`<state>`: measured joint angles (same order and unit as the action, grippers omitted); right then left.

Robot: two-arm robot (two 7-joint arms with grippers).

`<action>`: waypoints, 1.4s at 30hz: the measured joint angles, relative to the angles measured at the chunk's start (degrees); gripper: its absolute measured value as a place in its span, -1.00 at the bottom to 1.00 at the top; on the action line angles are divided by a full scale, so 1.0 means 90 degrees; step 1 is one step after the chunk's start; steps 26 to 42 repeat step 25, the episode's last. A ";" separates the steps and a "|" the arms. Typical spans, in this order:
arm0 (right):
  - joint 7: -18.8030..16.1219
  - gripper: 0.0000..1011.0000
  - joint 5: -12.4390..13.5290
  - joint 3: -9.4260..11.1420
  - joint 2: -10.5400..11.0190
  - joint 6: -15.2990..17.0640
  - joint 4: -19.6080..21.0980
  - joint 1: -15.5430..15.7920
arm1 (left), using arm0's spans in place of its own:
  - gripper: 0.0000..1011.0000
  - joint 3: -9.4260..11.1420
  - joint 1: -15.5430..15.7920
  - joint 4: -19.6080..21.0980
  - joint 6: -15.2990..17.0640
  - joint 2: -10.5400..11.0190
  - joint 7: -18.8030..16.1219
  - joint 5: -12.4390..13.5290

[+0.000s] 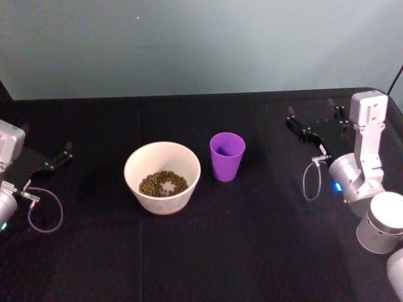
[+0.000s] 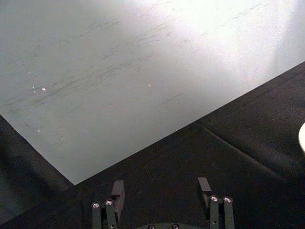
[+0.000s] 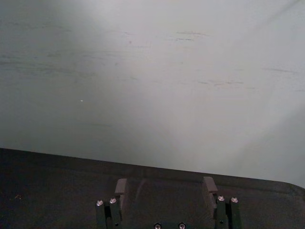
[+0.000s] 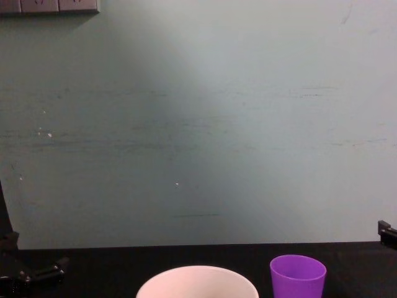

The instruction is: Pick up the cup and pour the mung beans from the cup into the bowl.

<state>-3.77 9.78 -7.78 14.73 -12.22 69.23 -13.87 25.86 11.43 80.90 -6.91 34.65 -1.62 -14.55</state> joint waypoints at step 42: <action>-0.0003 0.98 0.0003 0.0000 0.0000 0.0000 0.0003 0.0000 | 0.98 0.0000 0.0000 0.0000 0.0000 0.0000 0.0000 0.0000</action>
